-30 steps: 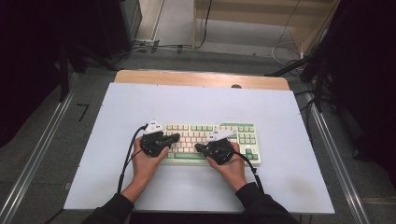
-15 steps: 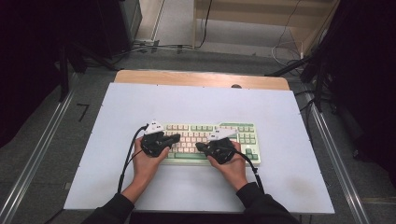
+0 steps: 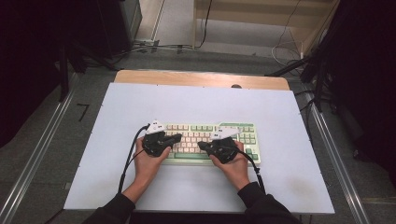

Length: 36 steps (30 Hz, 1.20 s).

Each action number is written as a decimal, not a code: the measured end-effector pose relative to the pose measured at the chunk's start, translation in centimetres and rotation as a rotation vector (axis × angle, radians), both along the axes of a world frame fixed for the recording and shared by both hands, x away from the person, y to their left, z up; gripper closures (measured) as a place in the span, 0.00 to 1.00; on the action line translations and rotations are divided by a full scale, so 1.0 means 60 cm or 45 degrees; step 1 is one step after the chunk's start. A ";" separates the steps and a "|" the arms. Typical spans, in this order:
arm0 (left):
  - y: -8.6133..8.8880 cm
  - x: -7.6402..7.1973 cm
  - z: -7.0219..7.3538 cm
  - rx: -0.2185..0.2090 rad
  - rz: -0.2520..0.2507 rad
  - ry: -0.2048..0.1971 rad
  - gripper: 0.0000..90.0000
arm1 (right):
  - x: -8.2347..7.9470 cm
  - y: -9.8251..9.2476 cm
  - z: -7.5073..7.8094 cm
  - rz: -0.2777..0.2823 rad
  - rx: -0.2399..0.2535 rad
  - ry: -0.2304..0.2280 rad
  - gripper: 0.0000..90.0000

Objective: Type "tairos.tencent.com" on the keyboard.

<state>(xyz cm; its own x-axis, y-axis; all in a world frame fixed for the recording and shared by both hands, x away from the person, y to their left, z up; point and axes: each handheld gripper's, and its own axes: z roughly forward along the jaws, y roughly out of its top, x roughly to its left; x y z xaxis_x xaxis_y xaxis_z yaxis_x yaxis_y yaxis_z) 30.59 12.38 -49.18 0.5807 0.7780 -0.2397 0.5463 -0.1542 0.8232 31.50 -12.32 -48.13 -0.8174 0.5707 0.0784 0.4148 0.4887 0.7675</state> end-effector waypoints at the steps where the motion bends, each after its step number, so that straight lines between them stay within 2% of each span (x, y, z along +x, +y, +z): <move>1: -0.002 0.001 0.000 0.002 -0.002 0.000 1.00 | 0.001 -0.001 0.000 -0.001 0.001 -0.002 0.98; 14: -0.027 0.013 -0.003 0.015 -0.019 0.003 1.00 | 0.004 -0.012 0.005 -0.028 0.009 -0.006 0.97; 36: -0.039 0.021 -0.006 0.037 -0.029 0.001 1.00 | 0.007 -0.014 0.003 -0.031 0.009 -0.004 0.97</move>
